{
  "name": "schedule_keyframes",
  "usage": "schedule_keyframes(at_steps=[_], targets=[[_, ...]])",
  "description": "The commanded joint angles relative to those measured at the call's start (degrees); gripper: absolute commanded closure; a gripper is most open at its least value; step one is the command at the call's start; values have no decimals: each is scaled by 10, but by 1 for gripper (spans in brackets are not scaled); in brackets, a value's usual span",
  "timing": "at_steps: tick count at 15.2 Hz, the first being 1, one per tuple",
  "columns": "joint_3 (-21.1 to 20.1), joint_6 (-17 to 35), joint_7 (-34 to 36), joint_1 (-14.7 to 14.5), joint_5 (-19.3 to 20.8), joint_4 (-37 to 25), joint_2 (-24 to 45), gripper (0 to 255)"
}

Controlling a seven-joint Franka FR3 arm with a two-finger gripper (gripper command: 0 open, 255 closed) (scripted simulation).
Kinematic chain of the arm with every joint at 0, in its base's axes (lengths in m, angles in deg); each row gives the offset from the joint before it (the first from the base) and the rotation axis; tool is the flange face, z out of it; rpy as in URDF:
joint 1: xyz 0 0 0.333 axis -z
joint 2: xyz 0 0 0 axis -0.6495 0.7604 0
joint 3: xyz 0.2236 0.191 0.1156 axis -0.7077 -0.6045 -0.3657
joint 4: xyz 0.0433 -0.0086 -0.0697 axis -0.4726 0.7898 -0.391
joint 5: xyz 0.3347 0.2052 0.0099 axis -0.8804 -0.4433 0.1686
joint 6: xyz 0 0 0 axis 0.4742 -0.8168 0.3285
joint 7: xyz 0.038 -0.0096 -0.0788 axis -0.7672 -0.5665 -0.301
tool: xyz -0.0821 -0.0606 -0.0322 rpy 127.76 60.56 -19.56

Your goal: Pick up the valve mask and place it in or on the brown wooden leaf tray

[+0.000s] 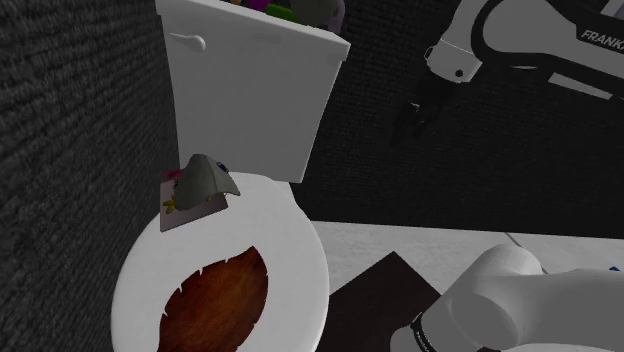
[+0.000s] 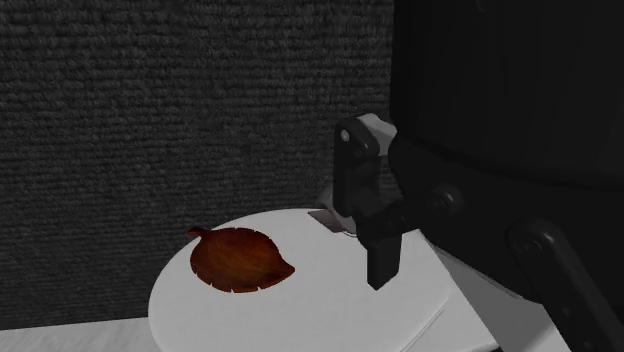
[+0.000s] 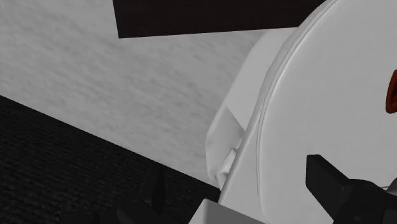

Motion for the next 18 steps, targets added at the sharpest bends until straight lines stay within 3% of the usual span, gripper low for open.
schedule_keyframes(at_steps=[1, 7, 12, 15, 18], targets=[[0, 0, 0, 0, 0, 0, 0, 0], [-121, 140, 111, -13, 5, 118, -67, 0], [-240, 258, 219, -14, 20, 184, -77, 0], [-323, 326, 294, 2, 38, 207, -63, 0], [-419, 389, 378, 39, 67, 214, -39, 0]])
